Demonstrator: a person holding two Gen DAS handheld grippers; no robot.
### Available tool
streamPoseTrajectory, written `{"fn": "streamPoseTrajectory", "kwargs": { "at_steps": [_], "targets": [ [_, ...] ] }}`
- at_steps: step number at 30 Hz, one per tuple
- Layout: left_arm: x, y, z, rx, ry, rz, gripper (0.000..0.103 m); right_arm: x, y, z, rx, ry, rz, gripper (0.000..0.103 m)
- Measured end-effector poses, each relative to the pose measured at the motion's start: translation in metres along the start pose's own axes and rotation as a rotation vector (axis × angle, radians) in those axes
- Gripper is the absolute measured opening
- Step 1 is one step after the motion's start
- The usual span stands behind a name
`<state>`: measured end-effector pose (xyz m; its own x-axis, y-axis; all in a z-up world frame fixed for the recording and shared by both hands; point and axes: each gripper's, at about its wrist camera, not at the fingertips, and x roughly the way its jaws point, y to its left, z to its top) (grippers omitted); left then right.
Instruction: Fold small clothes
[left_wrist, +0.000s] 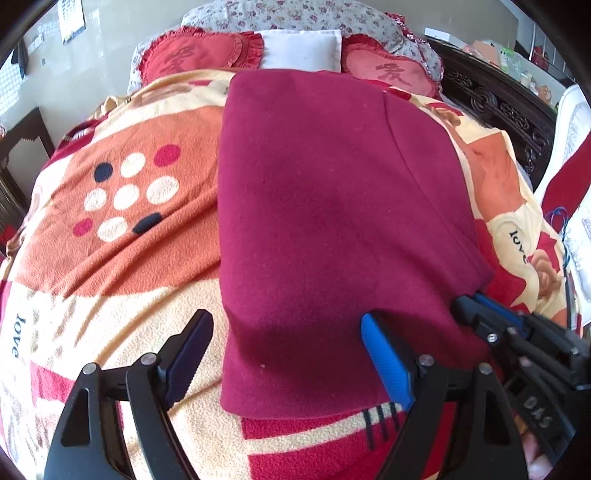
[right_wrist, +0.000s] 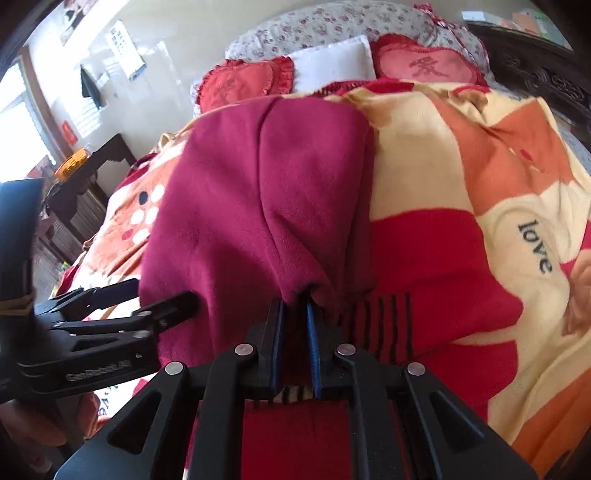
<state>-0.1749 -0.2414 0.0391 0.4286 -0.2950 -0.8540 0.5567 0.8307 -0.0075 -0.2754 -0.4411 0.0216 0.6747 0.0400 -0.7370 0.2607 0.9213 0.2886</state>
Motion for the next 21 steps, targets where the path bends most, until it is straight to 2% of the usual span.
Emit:
{"fn": "streamPoseTrajectory", "kwargs": {
  "at_steps": [3,5,7,9,13,16,19,21],
  "targets": [
    [-0.002,-0.003,0.002,0.021,-0.010,0.014,0.086,-0.011,-0.003,0.006,0.009,0.005,0.030,0.000],
    [-0.003,-0.004,0.002,0.028,-0.010,0.019,0.086,-0.024,-0.009,0.012,0.044,-0.030,0.059,0.000],
    [-0.003,-0.003,0.002,0.023,-0.008,0.017,0.086,-0.038,-0.011,0.020,0.071,-0.091,0.052,0.003],
    [-0.004,-0.002,0.001,0.017,-0.010,0.013,0.086,-0.041,-0.008,0.028,0.064,-0.111,0.051,0.004],
    [-0.006,-0.001,-0.002,0.020,-0.009,0.000,0.086,-0.021,0.008,0.036,0.015,-0.085,-0.010,0.004],
    [-0.010,0.002,-0.002,0.030,-0.019,-0.012,0.086,0.006,0.002,0.029,0.023,-0.008,-0.104,0.003],
    [-0.014,0.003,-0.002,0.041,-0.033,-0.013,0.086,0.006,-0.012,0.022,0.093,-0.017,-0.062,0.011],
    [-0.016,0.004,-0.001,0.048,-0.044,-0.020,0.086,-0.003,-0.014,0.025,0.116,-0.005,-0.040,0.011]
  ]
}}
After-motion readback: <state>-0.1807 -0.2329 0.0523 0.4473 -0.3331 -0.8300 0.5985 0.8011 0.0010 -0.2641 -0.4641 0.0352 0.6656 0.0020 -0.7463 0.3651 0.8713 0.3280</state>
